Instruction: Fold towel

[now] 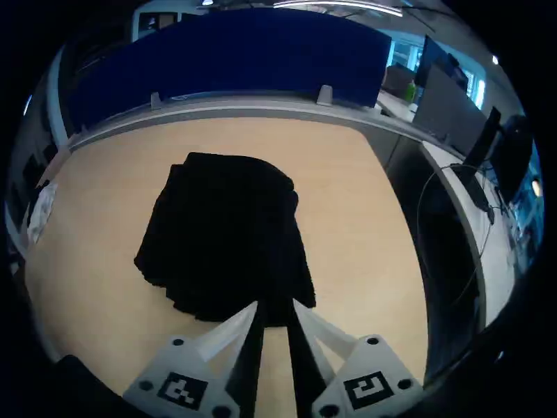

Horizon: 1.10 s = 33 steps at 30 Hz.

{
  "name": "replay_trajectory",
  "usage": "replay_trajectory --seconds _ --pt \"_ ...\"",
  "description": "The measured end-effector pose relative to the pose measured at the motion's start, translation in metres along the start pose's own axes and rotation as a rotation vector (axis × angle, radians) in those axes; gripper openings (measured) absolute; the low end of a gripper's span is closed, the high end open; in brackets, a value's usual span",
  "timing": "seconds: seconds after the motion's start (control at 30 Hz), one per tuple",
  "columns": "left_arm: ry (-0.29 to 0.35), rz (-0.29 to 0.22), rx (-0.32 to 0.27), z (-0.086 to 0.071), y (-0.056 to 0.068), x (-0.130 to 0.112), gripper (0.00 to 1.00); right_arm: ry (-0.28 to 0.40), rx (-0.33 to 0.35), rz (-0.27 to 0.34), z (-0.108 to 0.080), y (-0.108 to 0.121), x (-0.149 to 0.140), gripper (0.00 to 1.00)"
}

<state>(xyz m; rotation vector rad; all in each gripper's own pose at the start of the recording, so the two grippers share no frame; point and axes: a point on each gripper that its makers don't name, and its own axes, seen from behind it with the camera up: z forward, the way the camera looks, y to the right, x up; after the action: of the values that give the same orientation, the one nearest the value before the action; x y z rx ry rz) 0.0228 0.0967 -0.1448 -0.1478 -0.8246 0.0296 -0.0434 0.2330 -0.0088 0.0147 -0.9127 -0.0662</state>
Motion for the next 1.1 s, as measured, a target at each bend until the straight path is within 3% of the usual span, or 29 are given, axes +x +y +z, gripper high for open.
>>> replay_trajectory --seconds 0.17,0.3,0.37,1.1 --pt "0.004 0.002 -0.002 0.0 0.0 0.001 0.92 0.015 -0.023 -0.009 -0.002 0.003 -0.001 0.54" --pt "0.005 0.001 -0.003 -0.001 0.0 0.001 0.92 0.03 -0.038 -0.009 -0.006 0.006 0.001 0.88" --pt "0.006 0.0 -0.005 -0.001 0.0 0.002 0.92 0.035 -0.045 -0.006 -0.008 0.008 0.001 0.93" --pt "0.034 -0.002 -0.017 -0.01 -0.01 0.006 0.92 0.061 -0.163 0.021 -0.041 0.027 -0.005 0.93"
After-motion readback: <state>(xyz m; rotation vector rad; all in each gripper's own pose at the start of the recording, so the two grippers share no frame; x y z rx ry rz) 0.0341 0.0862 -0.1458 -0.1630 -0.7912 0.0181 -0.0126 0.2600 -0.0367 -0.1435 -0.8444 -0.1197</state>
